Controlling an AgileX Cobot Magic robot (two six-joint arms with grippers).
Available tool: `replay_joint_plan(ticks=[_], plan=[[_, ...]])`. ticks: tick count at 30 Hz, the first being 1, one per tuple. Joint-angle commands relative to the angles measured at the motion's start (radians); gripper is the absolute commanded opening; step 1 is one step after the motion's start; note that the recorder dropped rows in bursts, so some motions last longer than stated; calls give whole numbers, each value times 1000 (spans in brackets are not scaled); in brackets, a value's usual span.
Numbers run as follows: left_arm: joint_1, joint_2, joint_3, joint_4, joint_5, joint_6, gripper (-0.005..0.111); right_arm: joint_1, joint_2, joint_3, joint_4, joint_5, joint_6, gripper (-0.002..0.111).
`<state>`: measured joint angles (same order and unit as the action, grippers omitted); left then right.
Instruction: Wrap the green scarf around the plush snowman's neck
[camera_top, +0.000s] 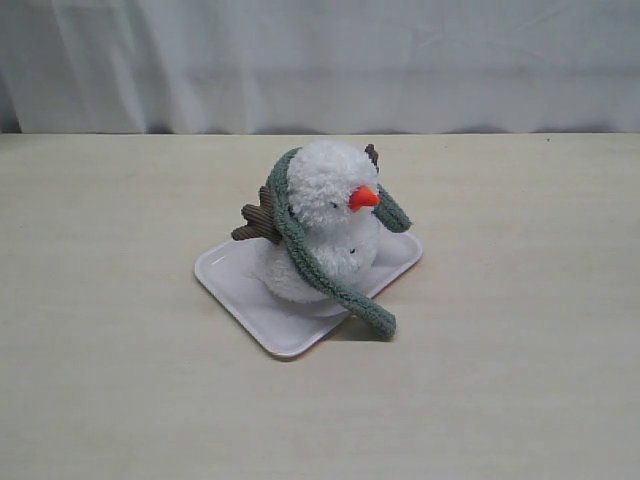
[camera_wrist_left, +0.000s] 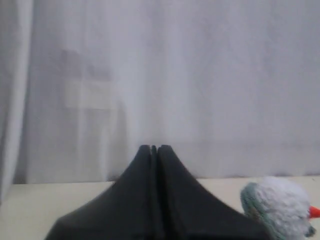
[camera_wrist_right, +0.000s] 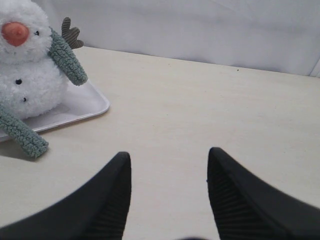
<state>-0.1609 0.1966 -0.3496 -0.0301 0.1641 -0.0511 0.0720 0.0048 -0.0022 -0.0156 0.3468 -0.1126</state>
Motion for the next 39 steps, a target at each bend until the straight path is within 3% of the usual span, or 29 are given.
replay_joint_plan(ticks=[1,6,39], plan=[[132,-59,23,-8,-5,-7,0,-2,-5,2,1,-4,0,46],[197,-128,70,-8,-7,-7,0,-2,-5,2,1,-4,0,46],[197,-187,325,-7,17,-7,0,-2,-5,2,1,-4,0,46]])
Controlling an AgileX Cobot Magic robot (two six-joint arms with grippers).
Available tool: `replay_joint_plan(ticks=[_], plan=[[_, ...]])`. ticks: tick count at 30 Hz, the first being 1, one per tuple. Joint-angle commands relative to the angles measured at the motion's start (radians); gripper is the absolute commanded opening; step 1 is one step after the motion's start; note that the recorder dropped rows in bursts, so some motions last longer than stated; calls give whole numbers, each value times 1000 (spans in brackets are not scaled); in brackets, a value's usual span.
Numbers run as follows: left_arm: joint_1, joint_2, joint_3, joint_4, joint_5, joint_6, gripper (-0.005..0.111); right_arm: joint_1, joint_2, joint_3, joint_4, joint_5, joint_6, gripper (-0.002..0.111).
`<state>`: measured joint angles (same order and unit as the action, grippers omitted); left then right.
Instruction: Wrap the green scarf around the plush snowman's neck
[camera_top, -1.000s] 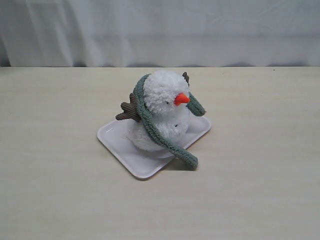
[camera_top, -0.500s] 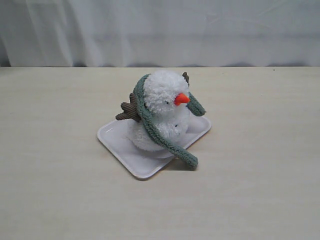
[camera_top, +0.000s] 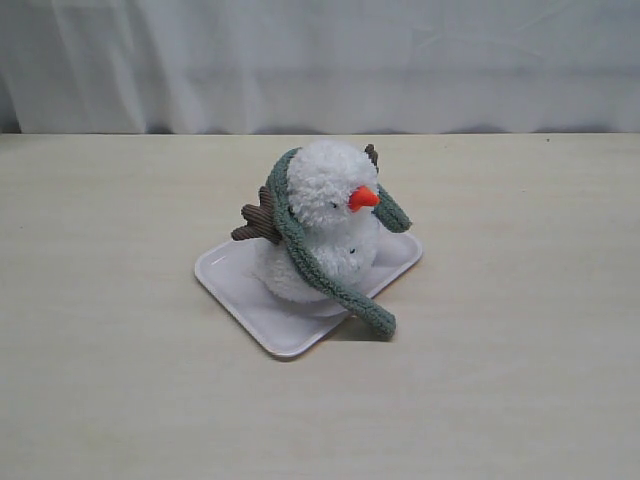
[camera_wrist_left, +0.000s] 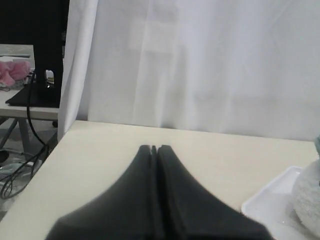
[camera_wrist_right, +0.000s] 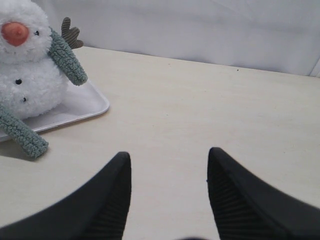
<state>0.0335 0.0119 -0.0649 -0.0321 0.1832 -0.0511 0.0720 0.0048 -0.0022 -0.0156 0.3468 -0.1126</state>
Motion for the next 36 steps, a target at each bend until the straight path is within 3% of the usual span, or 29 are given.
replay_joint_plan(ticks=[1,9,23,28,32,36], plan=[[2,-2,53,-5,-2,-7,0,-2,-5,2,1,-4,0,46],[0,-2,65,-3,100,-7,0,-2,-5,2,1,-4,0,46],[0,-2,65,-3,96,-7,0,-2,-5,2,1,-4,0,46],[0,-2,65,118,91,-7,0,-2,-5,2,1,-4,0,46],[0,-2,65,17,91,-7,0,-2,-5,2,1,-4,0,46],[0,-2,65,55,91,-7,0,-2,-5,2,1,-4,0,46]])
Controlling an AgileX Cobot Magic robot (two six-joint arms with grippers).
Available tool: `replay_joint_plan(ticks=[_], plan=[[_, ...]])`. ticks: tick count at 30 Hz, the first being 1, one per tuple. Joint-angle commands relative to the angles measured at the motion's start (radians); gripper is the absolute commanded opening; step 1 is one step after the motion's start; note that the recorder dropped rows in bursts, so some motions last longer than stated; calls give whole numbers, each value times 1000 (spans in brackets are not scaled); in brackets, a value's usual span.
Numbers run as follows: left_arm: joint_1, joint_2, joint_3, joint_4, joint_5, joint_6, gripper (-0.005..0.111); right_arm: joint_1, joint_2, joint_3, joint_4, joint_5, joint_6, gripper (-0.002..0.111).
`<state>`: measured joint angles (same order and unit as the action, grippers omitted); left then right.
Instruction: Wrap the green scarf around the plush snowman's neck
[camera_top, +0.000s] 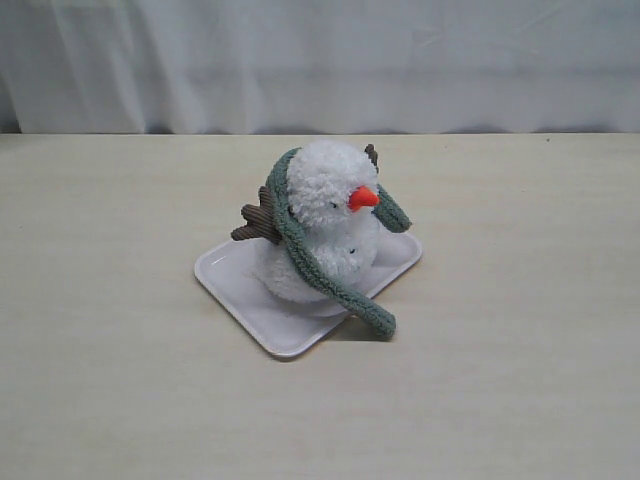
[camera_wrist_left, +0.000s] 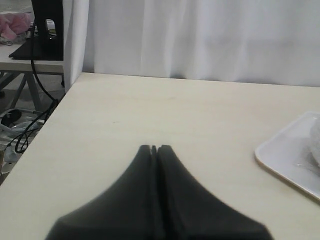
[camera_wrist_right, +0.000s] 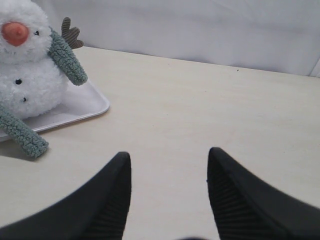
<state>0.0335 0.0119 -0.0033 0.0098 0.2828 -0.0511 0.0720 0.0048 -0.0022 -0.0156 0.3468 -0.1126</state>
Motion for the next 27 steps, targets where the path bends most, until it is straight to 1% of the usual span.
replay_joint_plan(ticks=[1,9,10,11,27], plan=[[0,-2,3,15,-8,-7,0,-2,-5,2,1,-4,0,46],[0,-2,3,15,-5,-7,0,-2,-5,2,1,-4,0,46],[0,-2,3,15,4,-7,0,-2,-5,2,1,-4,0,46],[0,-2,3,15,50,-6,0,-2,-5,2,1,-4,0,46],[0,-2,3,19,48,5,0,-2,-5,2,1,-4,0,46]])
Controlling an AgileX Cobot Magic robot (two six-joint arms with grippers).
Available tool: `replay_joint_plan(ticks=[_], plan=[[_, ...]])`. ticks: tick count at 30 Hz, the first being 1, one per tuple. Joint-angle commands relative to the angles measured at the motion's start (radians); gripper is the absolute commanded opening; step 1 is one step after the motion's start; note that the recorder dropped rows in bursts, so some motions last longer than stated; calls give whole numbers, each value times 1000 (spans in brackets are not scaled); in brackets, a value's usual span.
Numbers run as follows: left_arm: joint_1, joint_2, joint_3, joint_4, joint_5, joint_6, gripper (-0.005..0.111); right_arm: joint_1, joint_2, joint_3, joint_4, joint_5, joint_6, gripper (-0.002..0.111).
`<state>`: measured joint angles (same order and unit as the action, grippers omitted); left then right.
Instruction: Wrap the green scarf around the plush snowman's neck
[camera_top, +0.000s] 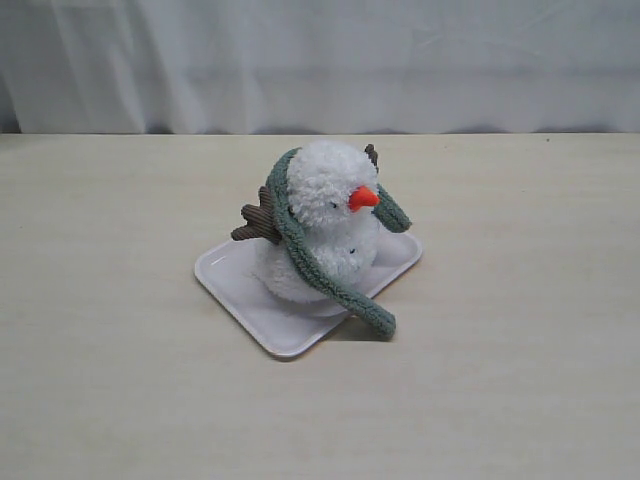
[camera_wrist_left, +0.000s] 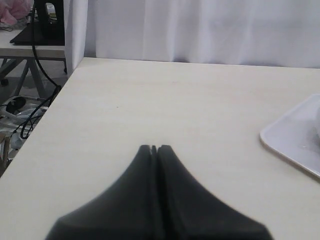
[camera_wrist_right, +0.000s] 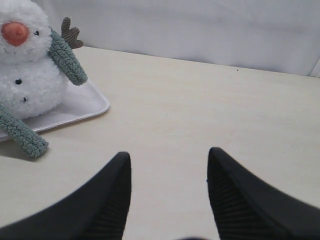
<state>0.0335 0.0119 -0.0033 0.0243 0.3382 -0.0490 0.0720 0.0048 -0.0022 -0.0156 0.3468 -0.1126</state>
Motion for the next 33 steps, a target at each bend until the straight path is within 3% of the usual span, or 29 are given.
replay_joint_plan(ticks=[1,13,18,33], plan=[[0,-2,3,4,-7,3,0,-2,-5,2,1,-4,0,46],[0,-2,3,7,-16,31,0,-2,-5,2,8,-4,0,46],[0,-2,3,7,-16,145,0,-2,-5,2,8,-4,0,46],[0,-2,3,5,-16,119,0,-2,-5,2,8,-4,0,46]])
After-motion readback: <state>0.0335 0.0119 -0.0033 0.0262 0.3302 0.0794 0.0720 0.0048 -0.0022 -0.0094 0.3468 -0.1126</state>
